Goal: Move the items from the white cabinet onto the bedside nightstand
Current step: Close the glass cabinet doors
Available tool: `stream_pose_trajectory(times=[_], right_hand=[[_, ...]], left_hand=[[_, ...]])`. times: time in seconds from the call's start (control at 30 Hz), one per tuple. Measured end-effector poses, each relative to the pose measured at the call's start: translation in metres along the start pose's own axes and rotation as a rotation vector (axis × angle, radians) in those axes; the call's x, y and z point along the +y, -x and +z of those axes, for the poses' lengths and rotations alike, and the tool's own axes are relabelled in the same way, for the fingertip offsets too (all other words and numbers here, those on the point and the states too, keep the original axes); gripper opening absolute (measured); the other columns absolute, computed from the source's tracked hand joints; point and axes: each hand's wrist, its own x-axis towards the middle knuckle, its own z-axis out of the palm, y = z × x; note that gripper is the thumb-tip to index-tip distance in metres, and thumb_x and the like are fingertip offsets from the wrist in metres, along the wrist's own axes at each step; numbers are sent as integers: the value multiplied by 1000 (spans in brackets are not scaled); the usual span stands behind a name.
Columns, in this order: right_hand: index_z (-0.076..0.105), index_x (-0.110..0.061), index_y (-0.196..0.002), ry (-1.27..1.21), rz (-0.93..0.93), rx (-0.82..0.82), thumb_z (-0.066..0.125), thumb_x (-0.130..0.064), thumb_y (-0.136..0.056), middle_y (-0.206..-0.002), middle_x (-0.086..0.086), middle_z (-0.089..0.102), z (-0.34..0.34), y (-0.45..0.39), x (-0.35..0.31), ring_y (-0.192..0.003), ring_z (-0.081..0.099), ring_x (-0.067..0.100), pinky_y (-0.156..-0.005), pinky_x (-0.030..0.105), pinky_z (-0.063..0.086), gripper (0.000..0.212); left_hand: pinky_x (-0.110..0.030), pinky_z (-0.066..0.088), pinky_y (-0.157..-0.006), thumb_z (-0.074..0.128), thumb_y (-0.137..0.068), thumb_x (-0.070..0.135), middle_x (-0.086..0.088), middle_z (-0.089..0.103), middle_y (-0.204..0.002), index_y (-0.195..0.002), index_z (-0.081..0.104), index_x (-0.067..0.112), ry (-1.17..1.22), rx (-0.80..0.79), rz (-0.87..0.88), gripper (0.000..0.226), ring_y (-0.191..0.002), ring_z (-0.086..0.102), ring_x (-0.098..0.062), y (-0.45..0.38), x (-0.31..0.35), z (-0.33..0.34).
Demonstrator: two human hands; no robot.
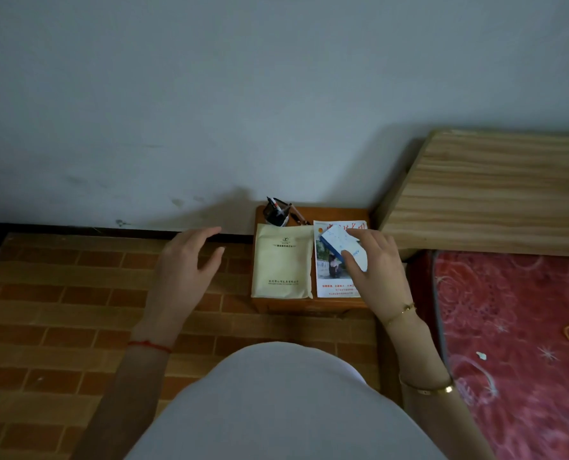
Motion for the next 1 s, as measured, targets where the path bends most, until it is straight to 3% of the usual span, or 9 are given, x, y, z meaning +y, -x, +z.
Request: stream_pose_trajectory(times=[0.2,0.67,0.8,1.0], right_hand=[[57,-13,-124,-14,-47,-32,60,-21,-92,-121,7,60,-4,-4,5,-116,50,24,-97,39,46,33],[57,-17,-124,-36,-229,-196,63,-24,-91,-125,3,60,12,-16,-14,-121,47,22,-100,26,32,35],[57,-18,-124,-50,-313,-262,61,-25,-92,-124,3,59,21,-21,-36,-120,47,21,-101,34,40,34],[55,-18,-128,-54,-430,-355,59,-25,-93,-127,4,58,45,-14,-87,-124,44,23,-105,39,39,36]], left_hand=[[-27,43,-100,58,-96,28,-3,59,-134,-135,55,19,-4,26,-73,40,-124,54,-18,17,9,-4],[-25,41,-101,63,-94,22,-3,64,-127,-130,61,15,37,223,-280,37,-120,57,-17,99,16,-17],[-21,38,-100,64,-94,21,-5,65,-125,-129,62,14,5,285,-330,36,-118,58,-17,121,12,-27],[-23,42,-99,65,-93,20,-6,66,-123,-129,62,13,-14,389,-454,36,-116,60,-18,164,-10,-45]])
